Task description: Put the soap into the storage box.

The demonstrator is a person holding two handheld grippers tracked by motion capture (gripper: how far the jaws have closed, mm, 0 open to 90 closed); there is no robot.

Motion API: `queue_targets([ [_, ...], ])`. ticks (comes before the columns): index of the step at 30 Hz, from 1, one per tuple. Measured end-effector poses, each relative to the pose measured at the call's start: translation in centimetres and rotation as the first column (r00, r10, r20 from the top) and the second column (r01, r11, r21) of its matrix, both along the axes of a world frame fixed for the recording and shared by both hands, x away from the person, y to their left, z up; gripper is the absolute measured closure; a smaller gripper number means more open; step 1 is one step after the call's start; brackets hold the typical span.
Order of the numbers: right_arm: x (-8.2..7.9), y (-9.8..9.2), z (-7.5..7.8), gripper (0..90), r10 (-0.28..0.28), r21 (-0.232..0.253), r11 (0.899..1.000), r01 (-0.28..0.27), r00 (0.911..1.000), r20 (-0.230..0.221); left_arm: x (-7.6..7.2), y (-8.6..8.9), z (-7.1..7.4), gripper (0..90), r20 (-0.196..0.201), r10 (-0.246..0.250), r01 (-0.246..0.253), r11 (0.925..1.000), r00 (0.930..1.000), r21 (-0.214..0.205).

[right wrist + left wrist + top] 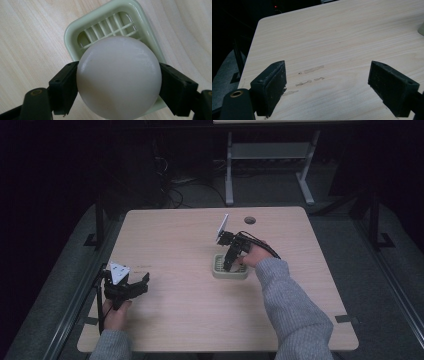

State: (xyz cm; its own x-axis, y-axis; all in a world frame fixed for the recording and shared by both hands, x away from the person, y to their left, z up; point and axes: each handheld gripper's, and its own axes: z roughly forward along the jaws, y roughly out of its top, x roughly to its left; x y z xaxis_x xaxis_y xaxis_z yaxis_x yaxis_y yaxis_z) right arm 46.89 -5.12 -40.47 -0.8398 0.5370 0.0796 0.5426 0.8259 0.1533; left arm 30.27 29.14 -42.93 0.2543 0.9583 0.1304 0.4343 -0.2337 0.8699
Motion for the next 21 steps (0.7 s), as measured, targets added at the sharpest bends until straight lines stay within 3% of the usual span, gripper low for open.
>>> queue_targets([
  [10,-0.1,-0.2,-0.4,22.0,-0.004,-0.017,1.0,0.004,1.0,-0.004,0.0,0.0,0.0,14.8,-0.002,-0.001,0.001,1.0,1.0,0.003],
  [14,0.0,-0.4,0.2,23.6,-0.01,0.023,1.0,0.01,0.9999,0.004,0.0,-0.1,0.0,14.8,-0.003,-0.001,0.001,1.0,1.0,0.004],
  [21,-0.1,-0.6,0.6,23.6,-0.016,0.019,1.0,0.016,0.9999,-0.006,0.0,-0.1,0.0,14.8,0.0,-0.003,0.003,1.0,1.0,0.004],
])
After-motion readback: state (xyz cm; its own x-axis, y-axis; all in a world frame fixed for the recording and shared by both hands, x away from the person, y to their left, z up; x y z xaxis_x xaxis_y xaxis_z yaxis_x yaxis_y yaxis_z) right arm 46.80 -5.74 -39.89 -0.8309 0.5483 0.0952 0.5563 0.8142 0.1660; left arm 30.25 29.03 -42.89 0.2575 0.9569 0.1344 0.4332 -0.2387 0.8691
